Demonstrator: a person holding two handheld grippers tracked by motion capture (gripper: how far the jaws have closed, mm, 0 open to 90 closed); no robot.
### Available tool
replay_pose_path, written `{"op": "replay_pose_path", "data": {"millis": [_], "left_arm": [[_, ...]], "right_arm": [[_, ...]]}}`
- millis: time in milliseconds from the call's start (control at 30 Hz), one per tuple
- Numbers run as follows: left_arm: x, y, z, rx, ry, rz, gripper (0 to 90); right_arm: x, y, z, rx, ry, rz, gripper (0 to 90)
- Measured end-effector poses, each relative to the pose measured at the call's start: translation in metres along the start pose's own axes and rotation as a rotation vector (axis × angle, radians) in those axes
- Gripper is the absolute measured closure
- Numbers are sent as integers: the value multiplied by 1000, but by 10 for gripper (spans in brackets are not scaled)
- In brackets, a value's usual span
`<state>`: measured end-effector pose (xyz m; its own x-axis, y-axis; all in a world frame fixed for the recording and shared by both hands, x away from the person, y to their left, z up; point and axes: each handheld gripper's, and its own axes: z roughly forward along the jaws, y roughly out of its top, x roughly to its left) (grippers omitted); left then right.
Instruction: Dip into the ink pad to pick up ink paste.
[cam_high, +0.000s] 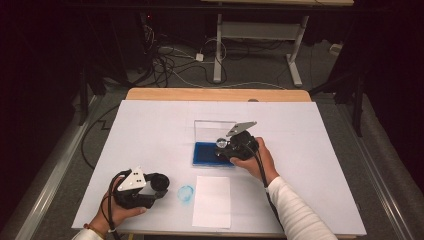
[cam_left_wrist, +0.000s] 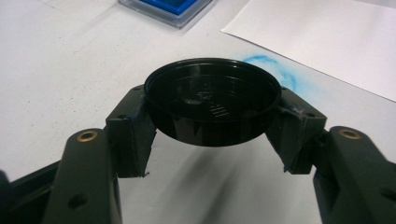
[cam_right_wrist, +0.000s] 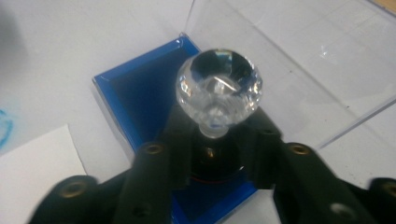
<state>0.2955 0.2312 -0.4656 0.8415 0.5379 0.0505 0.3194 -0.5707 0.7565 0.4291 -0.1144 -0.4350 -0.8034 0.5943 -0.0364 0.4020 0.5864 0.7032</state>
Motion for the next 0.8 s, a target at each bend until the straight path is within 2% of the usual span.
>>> {"op": "replay_pose_path", "data": {"millis": [67,167,367,533,633,700,767,800], "left_arm": [[0,0,0,-1,1,-1,367],[0,0,-1,-5,0,-6,367],[0,0,0,-1,-3,-5,367],[0,-1,1,2,-7,-6,366],[0,-1,1,6,-9,-5,367],[0,-1,1,8,-11,-5,366],[0,-1,1,8,-12,-4,367],[0,-1,2,8,-13,-3,366]], "right_arm": [[0,1,-1,-8,-20,-1,563],[-1,2,1,-10,-22,-1,542],[1,5,2,-42,-1,-21,535],[-1,5,0,-51,-9,-22,562],[0,5,0,-55,-19,-20,561],[-1,6,1,-53,-8,-24,558],[-1,6,1,-58,-15,-21,522],[-2,7,1,-61,-13,-15,542]]}}
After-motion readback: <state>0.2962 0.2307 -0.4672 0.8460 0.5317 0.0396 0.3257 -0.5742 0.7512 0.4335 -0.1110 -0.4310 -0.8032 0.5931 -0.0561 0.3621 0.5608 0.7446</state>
